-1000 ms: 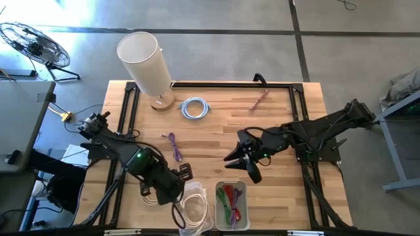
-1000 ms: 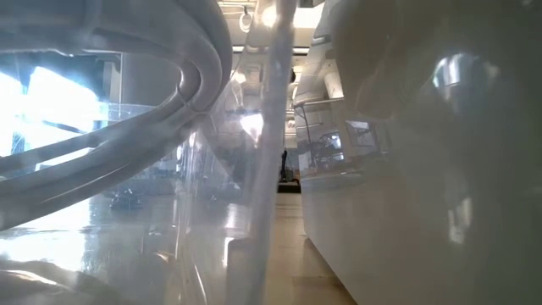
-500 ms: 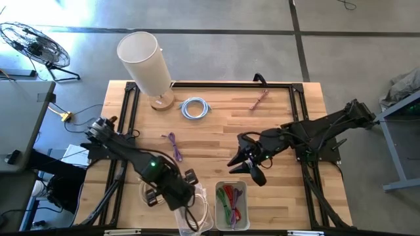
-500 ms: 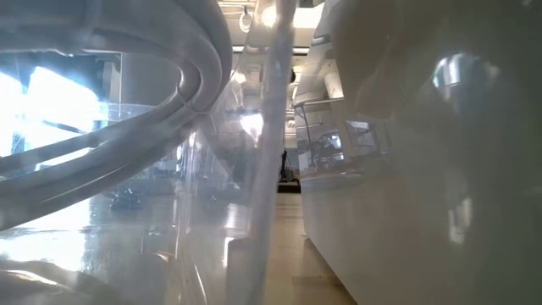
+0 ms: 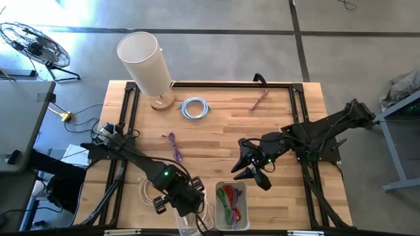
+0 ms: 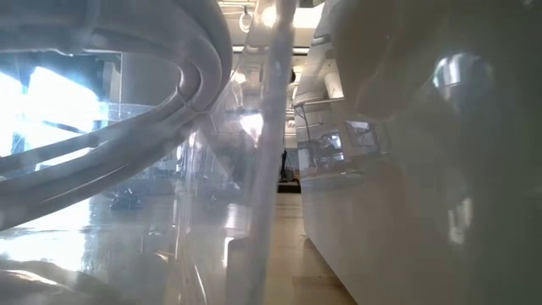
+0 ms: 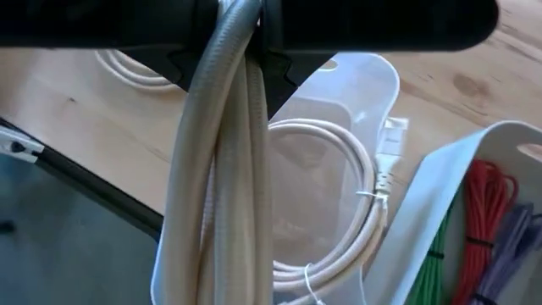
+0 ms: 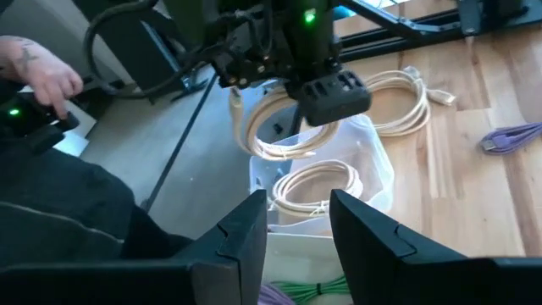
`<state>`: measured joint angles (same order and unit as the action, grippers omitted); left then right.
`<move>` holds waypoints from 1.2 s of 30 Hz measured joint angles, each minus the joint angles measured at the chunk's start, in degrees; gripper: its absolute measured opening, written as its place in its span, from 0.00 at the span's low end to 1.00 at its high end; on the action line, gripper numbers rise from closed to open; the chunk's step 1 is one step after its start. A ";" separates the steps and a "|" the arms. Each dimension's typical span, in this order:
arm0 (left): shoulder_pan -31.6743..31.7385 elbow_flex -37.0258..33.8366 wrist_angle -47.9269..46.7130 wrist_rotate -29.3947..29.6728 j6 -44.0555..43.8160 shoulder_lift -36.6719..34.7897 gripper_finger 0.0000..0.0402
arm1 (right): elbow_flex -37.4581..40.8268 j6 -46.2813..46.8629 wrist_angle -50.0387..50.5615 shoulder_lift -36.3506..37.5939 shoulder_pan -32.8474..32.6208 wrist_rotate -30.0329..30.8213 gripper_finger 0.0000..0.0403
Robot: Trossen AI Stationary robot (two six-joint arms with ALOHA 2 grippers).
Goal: Pick & Place USB Port
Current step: Put the top brown HDMI cable into the transparent bin
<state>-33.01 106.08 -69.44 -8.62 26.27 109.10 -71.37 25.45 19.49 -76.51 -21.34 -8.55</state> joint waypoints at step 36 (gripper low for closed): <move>0.09 -0.02 1.81 -6.12 -5.85 6.92 0.08 | 0.00 -0.10 1.32 0.02 -5.84 -3.55 0.30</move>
<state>-32.92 106.06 -67.63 -14.75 20.42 116.02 -71.37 25.36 20.81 -76.49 -27.18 -12.10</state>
